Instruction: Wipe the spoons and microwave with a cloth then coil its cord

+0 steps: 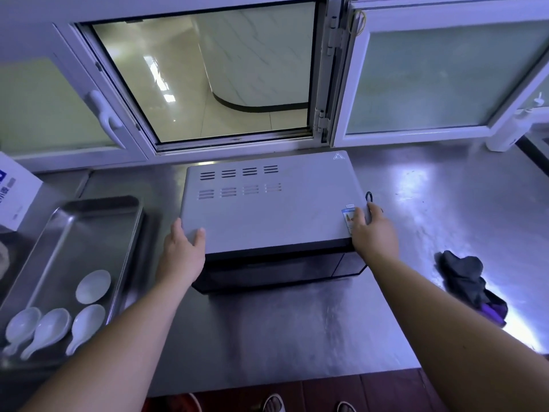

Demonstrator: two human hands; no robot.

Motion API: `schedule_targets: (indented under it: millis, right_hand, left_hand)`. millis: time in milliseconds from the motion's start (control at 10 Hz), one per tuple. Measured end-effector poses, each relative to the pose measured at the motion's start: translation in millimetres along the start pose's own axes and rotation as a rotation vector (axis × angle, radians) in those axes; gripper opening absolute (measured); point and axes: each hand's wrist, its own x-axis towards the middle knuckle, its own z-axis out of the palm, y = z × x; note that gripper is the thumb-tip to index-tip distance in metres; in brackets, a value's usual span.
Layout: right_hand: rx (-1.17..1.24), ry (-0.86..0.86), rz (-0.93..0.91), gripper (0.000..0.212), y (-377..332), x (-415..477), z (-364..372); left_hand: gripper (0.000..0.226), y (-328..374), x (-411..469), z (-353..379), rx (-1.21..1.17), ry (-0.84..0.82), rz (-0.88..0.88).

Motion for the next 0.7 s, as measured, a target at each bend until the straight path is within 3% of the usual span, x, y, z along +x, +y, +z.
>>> schedule_targets:
  millis: [300, 400, 500, 600, 700]
  right_hand:
    - [0.004, -0.140, -0.016, 0.036, 12.5, -20.5, -13.6]
    - [-0.028, -0.153, -0.035, 0.045, 26.9, -38.3, -14.7]
    - [-0.277, -0.048, -0.198, 0.063, 42.7, -63.3, -12.1]
    - [-0.445, 0.014, -0.379, 0.061, 39.2, -90.4, -10.6]
    - [-0.503, -0.038, -0.494, 0.052, 31.5, -109.5, -5.8]
  left_hand:
    - [0.070, 13.1, -5.5, -15.4, 0.158, -0.110, -0.051]
    - [0.055, 13.5, -35.5, -11.4, 0.284, 0.030, 0.102]
    - [0.045, 15.9, -77.2, 0.1, 0.291, 0.173, 0.288]
    - [0.041, 18.2, -110.2, 12.6, 0.295, 0.201, 0.417]
    - [0.038, 22.3, -130.1, 25.2, 0.329, 0.139, 0.531]
